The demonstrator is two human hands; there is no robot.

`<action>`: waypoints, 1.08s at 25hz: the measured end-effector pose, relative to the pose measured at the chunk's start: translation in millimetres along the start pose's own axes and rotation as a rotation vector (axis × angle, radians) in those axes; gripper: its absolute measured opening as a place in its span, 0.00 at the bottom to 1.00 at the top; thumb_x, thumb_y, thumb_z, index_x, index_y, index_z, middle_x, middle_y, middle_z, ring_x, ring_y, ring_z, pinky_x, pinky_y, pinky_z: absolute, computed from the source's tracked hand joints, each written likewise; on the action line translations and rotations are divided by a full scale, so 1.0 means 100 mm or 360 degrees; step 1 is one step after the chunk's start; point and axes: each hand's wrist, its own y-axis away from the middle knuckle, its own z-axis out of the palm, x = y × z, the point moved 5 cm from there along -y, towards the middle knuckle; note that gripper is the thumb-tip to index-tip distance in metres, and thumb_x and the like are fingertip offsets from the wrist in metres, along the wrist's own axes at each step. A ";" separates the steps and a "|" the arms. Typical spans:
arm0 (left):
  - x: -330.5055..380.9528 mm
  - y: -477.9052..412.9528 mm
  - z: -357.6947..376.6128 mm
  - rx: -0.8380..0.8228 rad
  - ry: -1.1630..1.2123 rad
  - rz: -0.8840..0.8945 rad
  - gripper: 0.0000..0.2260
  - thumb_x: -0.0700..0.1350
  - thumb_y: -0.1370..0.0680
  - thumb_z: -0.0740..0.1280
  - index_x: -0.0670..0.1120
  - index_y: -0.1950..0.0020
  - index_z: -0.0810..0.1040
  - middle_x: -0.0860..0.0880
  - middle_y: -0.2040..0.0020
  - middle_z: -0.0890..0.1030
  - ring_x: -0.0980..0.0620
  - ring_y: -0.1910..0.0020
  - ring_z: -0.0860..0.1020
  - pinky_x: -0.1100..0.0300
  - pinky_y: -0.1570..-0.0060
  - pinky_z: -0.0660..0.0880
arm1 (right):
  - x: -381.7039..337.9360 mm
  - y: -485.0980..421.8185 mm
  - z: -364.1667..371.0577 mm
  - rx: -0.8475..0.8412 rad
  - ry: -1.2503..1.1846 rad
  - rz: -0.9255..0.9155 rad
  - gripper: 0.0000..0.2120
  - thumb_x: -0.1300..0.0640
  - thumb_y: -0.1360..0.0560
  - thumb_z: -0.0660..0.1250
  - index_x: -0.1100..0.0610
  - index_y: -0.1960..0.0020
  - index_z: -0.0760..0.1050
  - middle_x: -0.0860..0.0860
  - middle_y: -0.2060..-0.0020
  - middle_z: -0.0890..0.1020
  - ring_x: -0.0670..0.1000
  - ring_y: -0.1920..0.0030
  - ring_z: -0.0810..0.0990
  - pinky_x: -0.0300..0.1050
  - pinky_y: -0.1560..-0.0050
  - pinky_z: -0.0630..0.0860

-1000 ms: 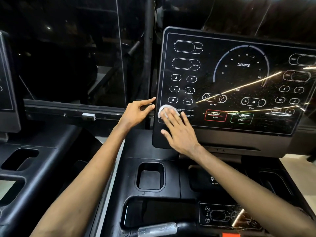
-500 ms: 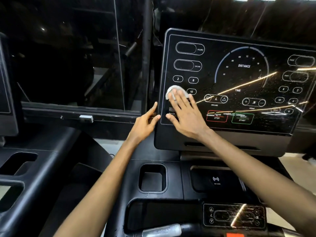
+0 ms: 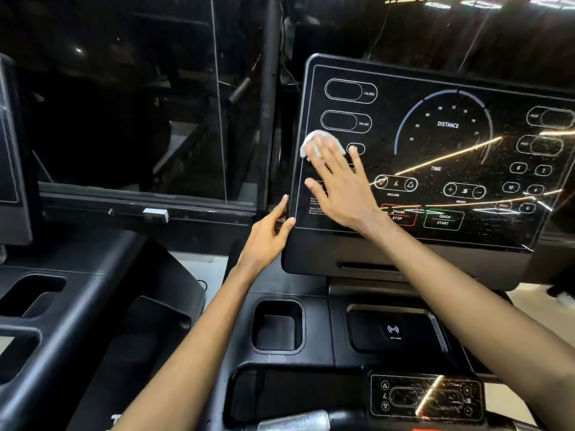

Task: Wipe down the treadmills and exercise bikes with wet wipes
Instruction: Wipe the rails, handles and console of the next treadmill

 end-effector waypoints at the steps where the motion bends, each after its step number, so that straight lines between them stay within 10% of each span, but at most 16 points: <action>1: 0.05 -0.05 -0.02 0.0015 -0.0008 0.0019 0.26 0.52 0.17 0.65 0.54 0.20 0.63 0.59 0.40 0.75 0.79 0.50 0.72 0.82 0.48 0.64 | 0.01 -0.07 -0.03 0.0005 -0.0067 0.0075 0.30 0.42 0.15 0.48 0.51 0.17 0.46 0.51 0.18 0.47 0.49 0.19 0.43 0.59 0.20 0.44; 11: 0.28 -0.46 -0.08 0.0050 -0.0035 0.0249 0.28 0.50 0.16 0.65 0.45 0.19 0.60 0.49 0.28 0.74 0.57 0.33 0.75 0.63 0.33 0.70 | 0.16 -0.08 -0.07 0.0034 -0.0189 0.0161 0.31 0.42 0.15 0.49 0.50 0.17 0.44 0.50 0.18 0.45 0.49 0.19 0.40 0.60 0.21 0.41; 19: 0.34 -0.50 -0.10 0.0082 -0.0060 0.0281 0.28 0.52 0.15 0.61 0.52 0.17 0.54 0.48 0.36 0.79 0.55 0.43 0.77 0.62 0.39 0.72 | 0.05 -0.36 -0.12 0.0081 -0.0149 0.0037 0.30 0.42 0.15 0.49 0.50 0.17 0.45 0.49 0.18 0.45 0.48 0.19 0.41 0.59 0.21 0.39; 22: 0.54 -0.64 -0.20 0.0117 -0.0054 0.0368 0.27 0.51 0.14 0.60 0.53 0.17 0.54 0.58 0.26 0.69 0.68 0.32 0.68 0.65 0.31 0.65 | 0.12 -0.57 -0.21 0.0141 -0.0060 0.0018 0.29 0.41 0.15 0.48 0.49 0.17 0.46 0.48 0.18 0.47 0.48 0.19 0.42 0.60 0.21 0.39; 27: 0.61 -0.80 -0.28 0.0131 -0.0034 0.0370 0.27 0.52 0.15 0.62 0.56 0.18 0.56 0.67 0.37 0.72 0.69 0.43 0.73 0.73 0.40 0.67 | 0.19 -0.89 -0.35 0.0190 -0.0090 0.0082 0.31 0.40 0.16 0.47 0.50 0.17 0.44 0.50 0.18 0.46 0.49 0.19 0.41 0.61 0.21 0.40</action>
